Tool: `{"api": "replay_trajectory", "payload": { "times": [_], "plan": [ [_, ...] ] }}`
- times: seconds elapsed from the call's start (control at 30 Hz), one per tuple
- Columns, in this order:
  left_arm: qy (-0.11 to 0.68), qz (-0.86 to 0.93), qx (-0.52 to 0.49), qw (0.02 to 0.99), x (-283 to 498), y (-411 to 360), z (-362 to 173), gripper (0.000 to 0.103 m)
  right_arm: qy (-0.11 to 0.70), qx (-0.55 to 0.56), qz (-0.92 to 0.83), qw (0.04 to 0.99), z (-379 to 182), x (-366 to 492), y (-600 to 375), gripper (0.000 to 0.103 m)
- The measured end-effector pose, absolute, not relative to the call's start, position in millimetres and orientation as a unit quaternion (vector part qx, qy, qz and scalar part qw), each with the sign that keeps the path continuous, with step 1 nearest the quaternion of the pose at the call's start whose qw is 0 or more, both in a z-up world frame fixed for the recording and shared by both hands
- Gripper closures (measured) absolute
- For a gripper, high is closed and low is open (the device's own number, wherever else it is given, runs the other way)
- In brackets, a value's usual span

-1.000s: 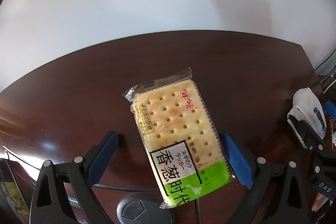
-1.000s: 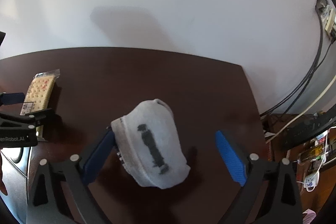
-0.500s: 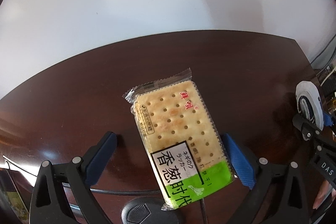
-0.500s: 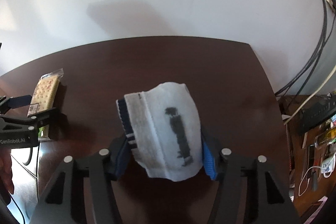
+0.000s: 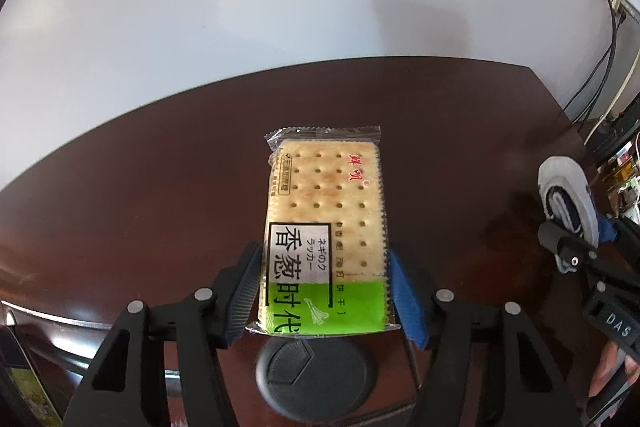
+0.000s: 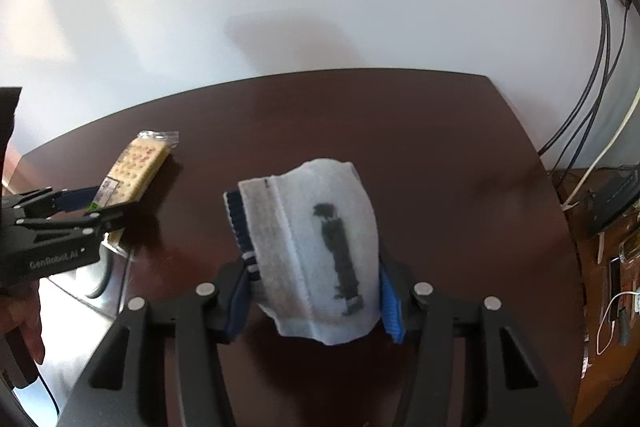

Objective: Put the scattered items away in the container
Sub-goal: 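Grasp the green-labelled cracker packet with the left tool while the right tool grasps the white sock, then carry the green cracker packet and white sock to the silver tray and release both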

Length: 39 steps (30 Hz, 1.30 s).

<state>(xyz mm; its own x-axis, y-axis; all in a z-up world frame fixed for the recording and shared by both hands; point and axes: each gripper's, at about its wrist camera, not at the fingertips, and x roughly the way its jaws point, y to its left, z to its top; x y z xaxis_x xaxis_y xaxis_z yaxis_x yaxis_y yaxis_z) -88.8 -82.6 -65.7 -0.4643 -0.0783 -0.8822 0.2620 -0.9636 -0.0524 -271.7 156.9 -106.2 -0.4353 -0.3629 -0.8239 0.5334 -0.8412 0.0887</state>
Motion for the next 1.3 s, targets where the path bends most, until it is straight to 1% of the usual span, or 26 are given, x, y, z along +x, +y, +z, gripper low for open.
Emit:
{"api": "replay_trajectory", "payload": {
  "times": [0.13,0.33,0.5,0.6,0.7,0.77,0.93,1.07,1.2,1.3],
  "plan": [
    [0.097,-0.853,0.505,0.095,-73.3,-90.9,-61.2,0.041,0.085,0.459,-0.842,0.272,-105.8,-260.1,151.3,0.05],
    [0.076,-0.866,0.486,0.094,-50.5,-93.9,-48.0,0.041,0.071,0.457,-0.841,0.28,-105.0,-244.8,144.1,0.05],
    [0.077,-0.872,0.474,0.091,-23.8,-98.5,-40.1,0.041,0.054,0.459,-0.84,0.285,-105.3,-237.3,143.3,0.05],
    [0.074,-0.885,0.452,0.088,5.5,-102.5,-23.5,0.041,0.044,0.457,-0.84,0.289,-105.3,-234.5,144.4,0.05],
    [0.074,-0.901,0.417,0.09,49.0,-113.4,-0.4,0.041,0.033,0.442,-0.843,0.305,-89.7,-215.7,138.9,0.05],
    [0.077,-0.904,0.405,0.11,75.9,-132.6,-0.4,0.041,0.034,0.429,-0.843,0.321,-76.7,-199.0,128.3,0.05],
    [0.084,-0.91,0.373,0.159,143.0,-180.8,-0.5,0.041,0.045,0.394,-0.835,0.382,-41.1,-144.5,75.4,0.05],
    [0.09,-0.912,0.347,0.198,196.6,-219.3,-0.6,0.041,0.066,0.361,-0.81,0.457,-12.0,-77.7,2.2,0.05],
    [0.105,-0.902,0.332,0.255,265.0,-271.4,-2.4,0.041,0.096,0.34,-0.774,0.525,4.1,-9.7,-73.6,0.05],
    [0.122,-0.888,0.334,0.292,305.0,-307.9,-14.6,0.041,0.122,0.326,-0.749,0.564,8.4,42.7,-128.4,0.05]
  ]
}}
